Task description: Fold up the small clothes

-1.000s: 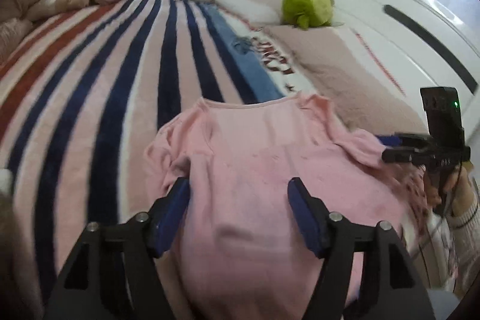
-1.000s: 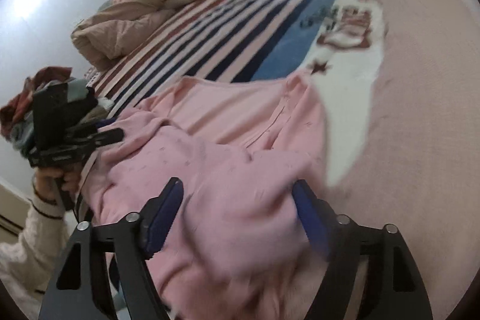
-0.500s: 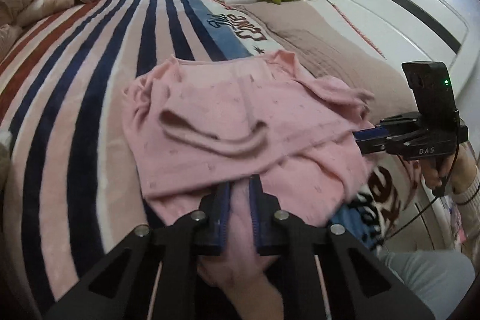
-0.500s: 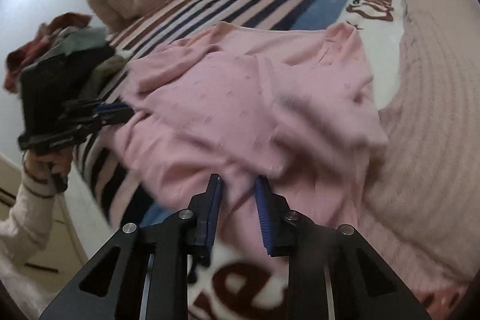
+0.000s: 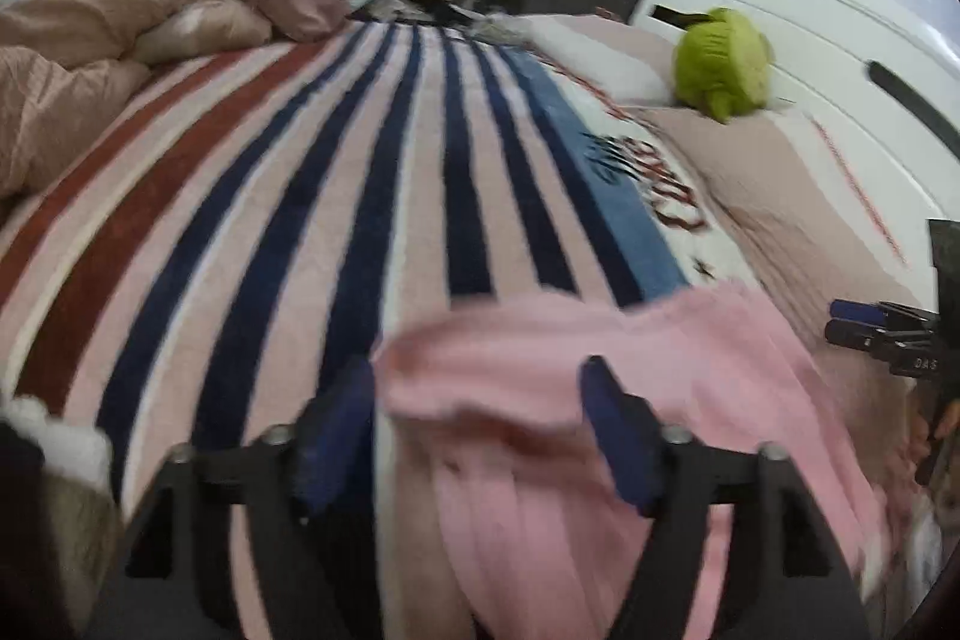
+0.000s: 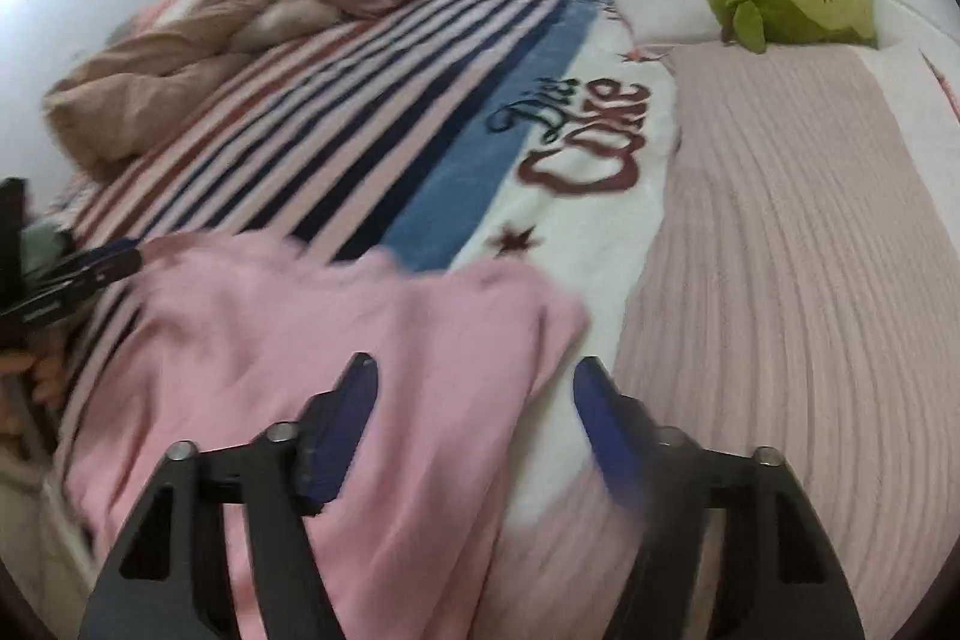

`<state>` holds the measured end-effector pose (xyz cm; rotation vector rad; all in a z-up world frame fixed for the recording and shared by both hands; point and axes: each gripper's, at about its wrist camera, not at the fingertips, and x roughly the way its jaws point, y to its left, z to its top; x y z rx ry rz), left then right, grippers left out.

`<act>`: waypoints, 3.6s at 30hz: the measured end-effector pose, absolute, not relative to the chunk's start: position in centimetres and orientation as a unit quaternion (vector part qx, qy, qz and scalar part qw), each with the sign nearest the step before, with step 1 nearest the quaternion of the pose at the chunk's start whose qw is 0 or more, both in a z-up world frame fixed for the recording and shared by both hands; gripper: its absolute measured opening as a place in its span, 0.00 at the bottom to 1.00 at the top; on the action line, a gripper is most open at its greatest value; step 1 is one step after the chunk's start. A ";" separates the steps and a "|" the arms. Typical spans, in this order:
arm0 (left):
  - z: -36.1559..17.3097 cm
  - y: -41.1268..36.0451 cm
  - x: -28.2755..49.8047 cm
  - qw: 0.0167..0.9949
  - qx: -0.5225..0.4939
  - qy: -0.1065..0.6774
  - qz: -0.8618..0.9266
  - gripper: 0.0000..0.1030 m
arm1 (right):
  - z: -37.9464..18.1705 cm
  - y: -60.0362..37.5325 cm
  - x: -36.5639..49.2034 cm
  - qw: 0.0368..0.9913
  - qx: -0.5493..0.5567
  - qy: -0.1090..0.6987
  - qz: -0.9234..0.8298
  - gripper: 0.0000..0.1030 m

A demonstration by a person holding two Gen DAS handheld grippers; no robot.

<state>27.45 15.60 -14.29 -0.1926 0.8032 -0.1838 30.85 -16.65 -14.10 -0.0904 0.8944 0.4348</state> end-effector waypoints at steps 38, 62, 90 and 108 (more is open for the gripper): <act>-17.9 12.3 12.0 0.890 -0.133 0.397 -0.179 0.19 | -18.6 -17.9 16.8 0.847 0.023 0.445 0.291 0.16; -20.8 12.8 6.6 0.854 -0.319 0.353 -0.209 0.81 | -15.8 -8.0 10.7 0.817 -0.074 0.406 0.404 0.22; -17.1 -11.0 13.9 0.853 0.059 0.389 -0.344 0.42 | -15.9 -27.8 8.4 0.897 0.063 0.350 0.263 0.47; -13.4 4.0 6.5 0.890 -0.049 0.367 -0.268 0.63 | -17.2 -19.6 11.3 0.882 -0.034 0.388 0.266 0.53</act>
